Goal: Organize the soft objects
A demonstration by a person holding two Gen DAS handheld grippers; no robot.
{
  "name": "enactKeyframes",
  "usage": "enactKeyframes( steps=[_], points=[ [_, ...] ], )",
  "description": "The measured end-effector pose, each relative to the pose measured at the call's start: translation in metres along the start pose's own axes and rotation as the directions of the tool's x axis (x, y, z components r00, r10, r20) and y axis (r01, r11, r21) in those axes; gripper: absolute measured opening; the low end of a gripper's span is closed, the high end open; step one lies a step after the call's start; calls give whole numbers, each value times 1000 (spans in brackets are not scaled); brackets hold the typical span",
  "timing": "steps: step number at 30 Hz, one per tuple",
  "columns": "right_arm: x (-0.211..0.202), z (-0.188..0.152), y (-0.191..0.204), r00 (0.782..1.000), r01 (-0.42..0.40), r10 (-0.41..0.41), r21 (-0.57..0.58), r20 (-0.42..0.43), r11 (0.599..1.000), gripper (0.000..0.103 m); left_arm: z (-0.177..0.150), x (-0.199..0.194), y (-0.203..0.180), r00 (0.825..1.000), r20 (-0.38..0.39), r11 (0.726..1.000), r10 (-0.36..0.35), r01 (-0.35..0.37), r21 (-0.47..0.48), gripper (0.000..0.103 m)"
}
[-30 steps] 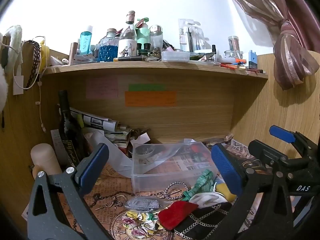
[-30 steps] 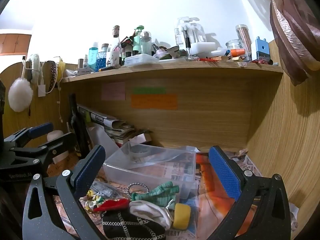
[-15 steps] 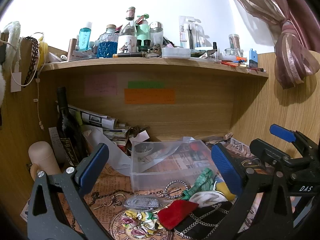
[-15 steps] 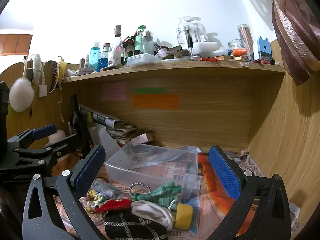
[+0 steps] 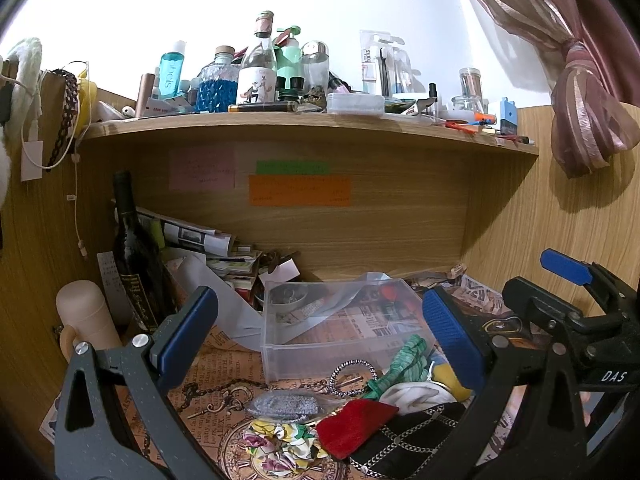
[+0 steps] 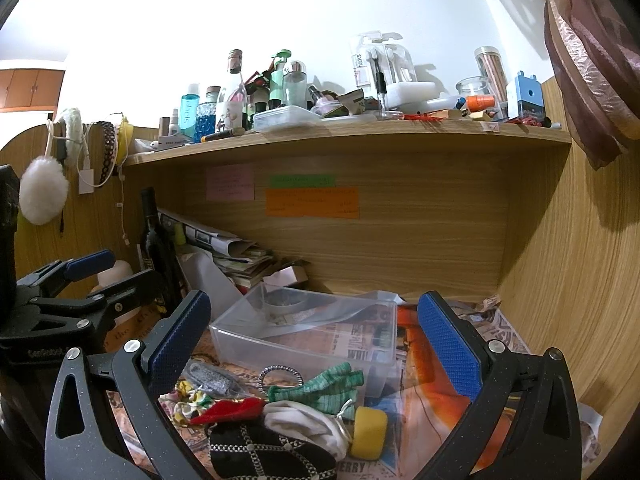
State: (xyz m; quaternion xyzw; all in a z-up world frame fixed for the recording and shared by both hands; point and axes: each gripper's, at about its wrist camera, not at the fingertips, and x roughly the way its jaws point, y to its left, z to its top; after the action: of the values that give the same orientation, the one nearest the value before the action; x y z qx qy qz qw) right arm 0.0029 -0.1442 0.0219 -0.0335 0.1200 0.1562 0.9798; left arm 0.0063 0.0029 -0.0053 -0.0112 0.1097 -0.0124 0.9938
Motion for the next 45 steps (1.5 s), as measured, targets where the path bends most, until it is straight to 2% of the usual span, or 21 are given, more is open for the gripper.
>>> enactKeyframes(
  steps=[34,45],
  points=[
    [-5,2,4,1000,-8,8,10,12,1000,103,0,1,4,1000,1,1000,-3,3,-4,103],
    [1,-1,0,1000,-8,8,23,-18,1000,103,-2,4,0,1000,-17,1000,-23,23,-3,103]
  ],
)
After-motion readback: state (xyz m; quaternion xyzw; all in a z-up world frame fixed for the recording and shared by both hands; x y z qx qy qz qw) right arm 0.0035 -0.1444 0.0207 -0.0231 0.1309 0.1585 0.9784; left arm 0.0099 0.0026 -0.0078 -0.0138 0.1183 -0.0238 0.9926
